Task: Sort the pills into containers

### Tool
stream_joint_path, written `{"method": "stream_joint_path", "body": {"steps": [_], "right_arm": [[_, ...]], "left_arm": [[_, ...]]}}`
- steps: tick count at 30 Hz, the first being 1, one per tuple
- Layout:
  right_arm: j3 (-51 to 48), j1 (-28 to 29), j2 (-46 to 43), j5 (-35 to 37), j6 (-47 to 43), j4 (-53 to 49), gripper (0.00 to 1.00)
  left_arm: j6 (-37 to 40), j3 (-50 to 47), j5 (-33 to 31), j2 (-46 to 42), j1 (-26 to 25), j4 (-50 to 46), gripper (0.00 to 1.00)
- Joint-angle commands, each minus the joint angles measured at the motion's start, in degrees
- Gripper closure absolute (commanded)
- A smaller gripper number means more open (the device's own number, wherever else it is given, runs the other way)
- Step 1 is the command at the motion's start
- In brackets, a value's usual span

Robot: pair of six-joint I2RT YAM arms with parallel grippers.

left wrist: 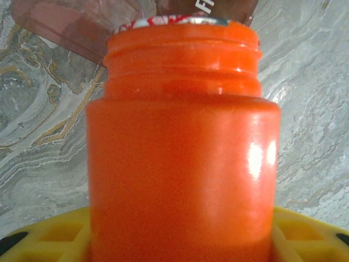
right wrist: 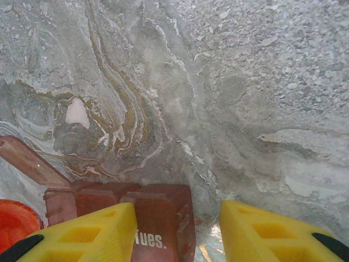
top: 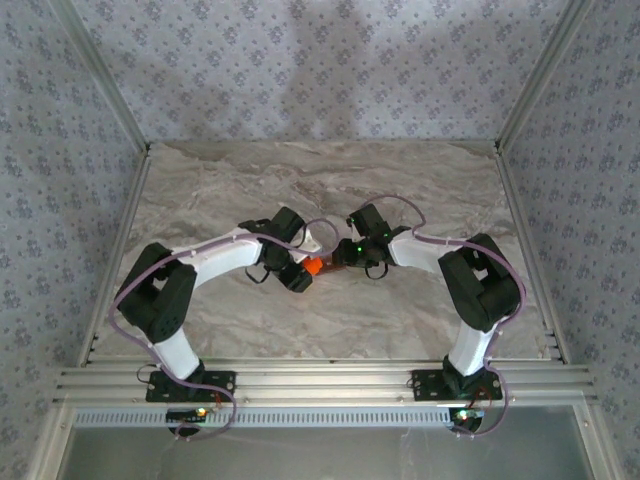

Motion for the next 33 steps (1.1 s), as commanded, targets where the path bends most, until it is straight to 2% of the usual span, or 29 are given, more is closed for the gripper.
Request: {"method": "stream_joint_path", "body": {"steps": [1, 17, 33], "right_arm": [[-0.3, 1.0, 2.3, 1.8, 0.6, -4.6, 0.53], [-0.4, 1.1, 2.4, 1.7, 0.9, -4.3, 0.53], [-0.6, 1.2, 2.2, 1.7, 0.7, -4.4, 0.53]], "left_arm": [[1.4, 2.1, -0.8, 0.4, 0.4, -3.0, 1.0], [3.5, 5.6, -1.9, 1.6, -0.1, -8.6, 1.0], [5.9, 9.9, -6.3, 4.9, -2.7, -13.2, 1.0]]}}
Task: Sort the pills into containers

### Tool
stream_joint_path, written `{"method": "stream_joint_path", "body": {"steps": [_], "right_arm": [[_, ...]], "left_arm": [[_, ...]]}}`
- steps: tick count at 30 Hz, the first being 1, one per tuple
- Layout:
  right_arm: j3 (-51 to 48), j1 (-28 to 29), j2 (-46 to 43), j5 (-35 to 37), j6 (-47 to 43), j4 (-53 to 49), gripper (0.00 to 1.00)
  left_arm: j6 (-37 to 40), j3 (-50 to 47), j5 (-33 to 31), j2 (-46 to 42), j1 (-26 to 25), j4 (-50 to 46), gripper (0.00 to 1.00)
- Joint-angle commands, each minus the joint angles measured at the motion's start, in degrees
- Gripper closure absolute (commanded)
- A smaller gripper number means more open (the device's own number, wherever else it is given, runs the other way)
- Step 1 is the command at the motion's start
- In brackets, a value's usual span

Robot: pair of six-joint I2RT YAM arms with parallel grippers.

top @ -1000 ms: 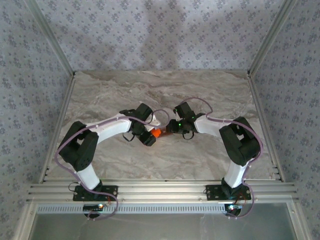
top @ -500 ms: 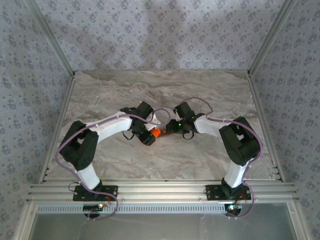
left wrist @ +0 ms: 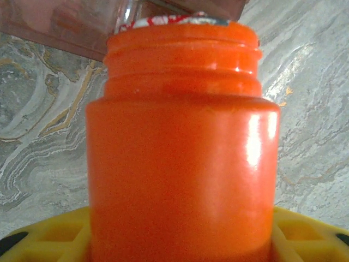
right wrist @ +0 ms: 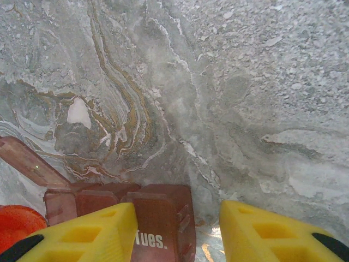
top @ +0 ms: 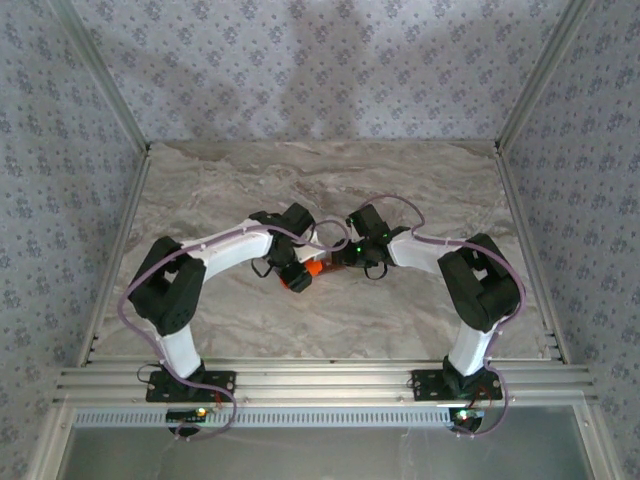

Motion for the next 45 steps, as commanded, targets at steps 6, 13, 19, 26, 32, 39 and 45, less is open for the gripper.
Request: {"method": "stream_joint_path", "body": {"steps": [6, 13, 19, 26, 32, 39, 45], "right_arm": [[-0.6, 0.9, 2.1, 1.3, 0.7, -4.6, 0.53], [-0.5, 0.9, 2.2, 1.3, 0.7, -4.6, 0.53], [-0.4, 0.9, 2.4, 1.2, 0.8, -4.6, 0.53], [-0.5, 0.9, 2.2, 1.3, 0.5, -4.9, 0.53], [-0.4, 0.8, 2.3, 1.2, 0.5, -4.8, 0.53], [-0.5, 1.0, 2.4, 1.1, 0.6, -4.8, 0.53], [-0.5, 1.0, 2.4, 1.1, 0.5, -4.9, 0.54]], "left_arm": [[1.6, 3.3, -2.5, 1.2, -1.0, -3.7, 1.0], [2.8, 5.4, -5.8, 2.0, -2.1, -6.5, 1.0], [3.3, 6.8, -6.9, 3.2, -2.5, -7.6, 1.0], [4.0, 8.3, -8.3, 4.4, -3.1, -9.2, 1.0], [4.8, 10.4, -10.2, 5.7, -3.3, -10.9, 1.0], [5.4, 11.7, -11.2, 6.5, -3.3, -12.6, 1.0], [5.9, 12.7, -12.1, 7.1, -3.5, -13.4, 1.0]]}}
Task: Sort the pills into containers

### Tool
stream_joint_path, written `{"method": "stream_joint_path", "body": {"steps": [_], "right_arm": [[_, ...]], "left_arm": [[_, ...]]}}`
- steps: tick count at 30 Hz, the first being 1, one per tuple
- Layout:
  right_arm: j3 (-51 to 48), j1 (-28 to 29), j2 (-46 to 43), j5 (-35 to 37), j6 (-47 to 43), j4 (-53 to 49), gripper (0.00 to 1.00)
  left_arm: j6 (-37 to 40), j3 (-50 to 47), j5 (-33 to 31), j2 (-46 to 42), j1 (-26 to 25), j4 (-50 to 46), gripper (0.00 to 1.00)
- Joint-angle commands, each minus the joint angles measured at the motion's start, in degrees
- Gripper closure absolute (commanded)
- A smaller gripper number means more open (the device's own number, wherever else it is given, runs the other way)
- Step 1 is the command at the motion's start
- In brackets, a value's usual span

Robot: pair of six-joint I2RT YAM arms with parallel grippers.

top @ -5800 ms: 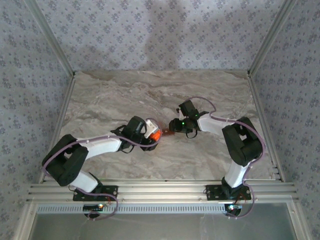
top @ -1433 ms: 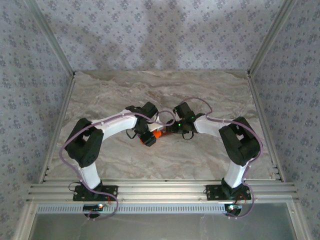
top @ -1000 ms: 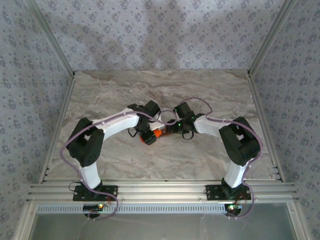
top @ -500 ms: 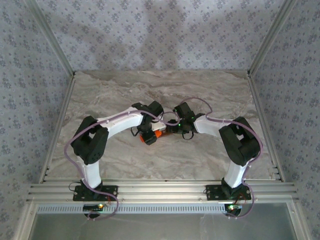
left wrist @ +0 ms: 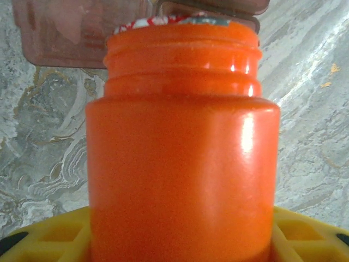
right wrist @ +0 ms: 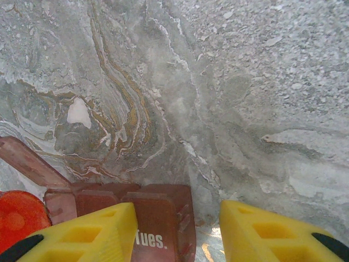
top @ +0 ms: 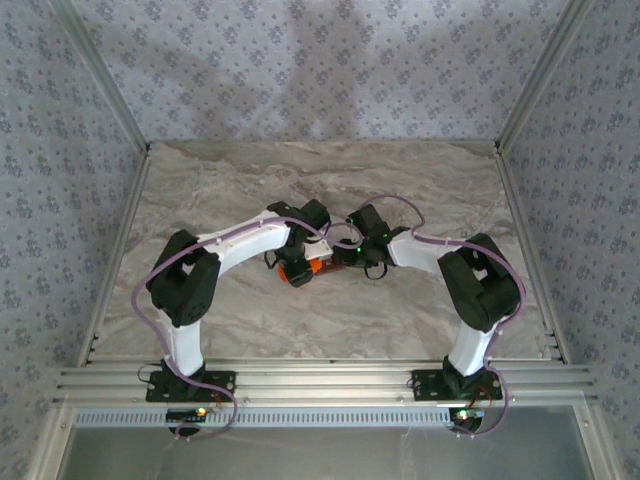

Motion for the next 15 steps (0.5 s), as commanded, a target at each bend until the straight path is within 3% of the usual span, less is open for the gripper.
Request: {"method": "stream_joint_path", "body": {"steps": [1, 15], "right_arm": [[-0.5, 1.0, 2.5, 1.1, 0.5, -4.9, 0.54], [0.0, -0.1, 0.3, -1.8, 0.7, -5.4, 0.51]], "left_arm": [[1.1, 1.7, -1.1, 1.1, -0.5, -2.5, 1.0], [1.2, 1.5, -1.0, 1.3, -0.5, -2.2, 1.0]]}}
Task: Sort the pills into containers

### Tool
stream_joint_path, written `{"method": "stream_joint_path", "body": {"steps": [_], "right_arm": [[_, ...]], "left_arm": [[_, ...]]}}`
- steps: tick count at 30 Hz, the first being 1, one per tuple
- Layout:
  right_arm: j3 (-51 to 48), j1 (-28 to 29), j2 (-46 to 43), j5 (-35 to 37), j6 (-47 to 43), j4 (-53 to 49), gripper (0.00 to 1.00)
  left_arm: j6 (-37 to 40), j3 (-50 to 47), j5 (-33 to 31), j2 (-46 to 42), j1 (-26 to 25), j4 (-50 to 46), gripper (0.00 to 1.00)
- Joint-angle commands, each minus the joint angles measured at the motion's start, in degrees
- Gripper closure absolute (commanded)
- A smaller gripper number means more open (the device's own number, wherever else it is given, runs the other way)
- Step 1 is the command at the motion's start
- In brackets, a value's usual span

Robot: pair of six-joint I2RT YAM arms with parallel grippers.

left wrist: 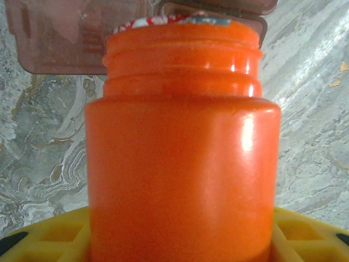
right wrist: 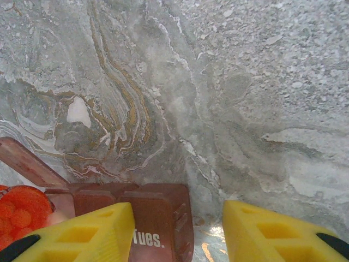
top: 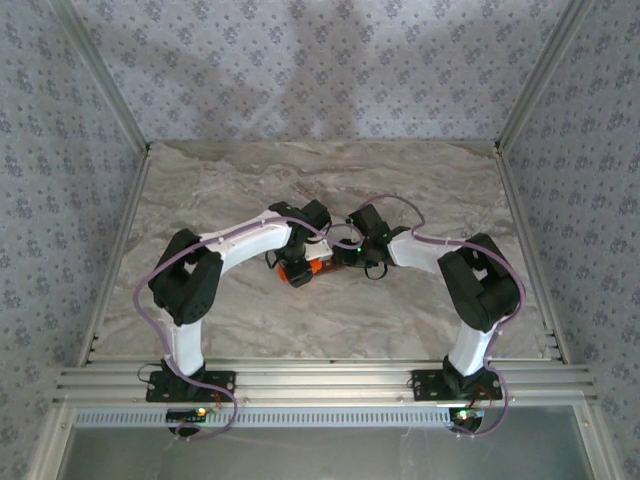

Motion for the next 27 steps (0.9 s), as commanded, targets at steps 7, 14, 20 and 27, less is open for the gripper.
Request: {"method": "stream_joint_path", "body": {"steps": [7, 14, 20, 27], "right_arm": [[0.1, -0.9, -1.3, -2.1, 1.0, -5.2, 0.49], [-0.5, -1.4, -1.6, -2.5, 1.3, -4.8, 0.5], [-0.5, -1.4, -1.3, -2.8, 1.6, -4.3, 0.51], [-0.7, -1.6, -1.6, -3.0, 1.7, -4.1, 0.5]], "left_arm": [[1.0, 1.3, -0.6, 0.5, -0.5, -2.1, 1.0], [1.1, 1.6, -0.6, 0.3, -0.4, -2.5, 1.0], [1.1, 1.9, -0.3, -0.7, -0.5, -3.4, 1.0], [1.3, 1.9, 0.2, -1.5, -0.4, -4.0, 1.0]]}}
